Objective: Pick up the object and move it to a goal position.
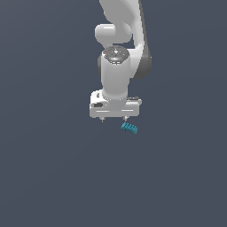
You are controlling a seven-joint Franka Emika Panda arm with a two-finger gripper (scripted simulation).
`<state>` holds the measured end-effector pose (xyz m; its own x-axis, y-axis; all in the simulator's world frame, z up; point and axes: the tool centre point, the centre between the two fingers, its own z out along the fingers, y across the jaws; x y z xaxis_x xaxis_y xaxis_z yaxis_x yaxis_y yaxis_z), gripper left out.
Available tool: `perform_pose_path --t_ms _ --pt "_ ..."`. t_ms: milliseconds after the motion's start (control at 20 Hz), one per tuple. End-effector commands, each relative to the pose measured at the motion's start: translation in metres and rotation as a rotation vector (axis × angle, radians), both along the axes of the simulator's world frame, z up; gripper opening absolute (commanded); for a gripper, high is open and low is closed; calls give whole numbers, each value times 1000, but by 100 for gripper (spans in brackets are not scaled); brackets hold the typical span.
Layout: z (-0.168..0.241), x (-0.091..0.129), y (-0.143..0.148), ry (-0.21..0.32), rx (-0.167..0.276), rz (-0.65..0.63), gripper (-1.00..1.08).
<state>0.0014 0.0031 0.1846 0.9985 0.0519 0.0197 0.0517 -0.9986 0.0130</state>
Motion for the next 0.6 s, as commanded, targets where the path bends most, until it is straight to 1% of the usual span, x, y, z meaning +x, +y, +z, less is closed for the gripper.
perform_pose_path --t_ms 0,150,400,550 --pt "0 0 0 0 0 0 100" --pt "-2 -2 1 8 2 7 100" --pt "-12 -9 6 39 9 36 100" --pt "-12 -9 7 42 10 39 100"
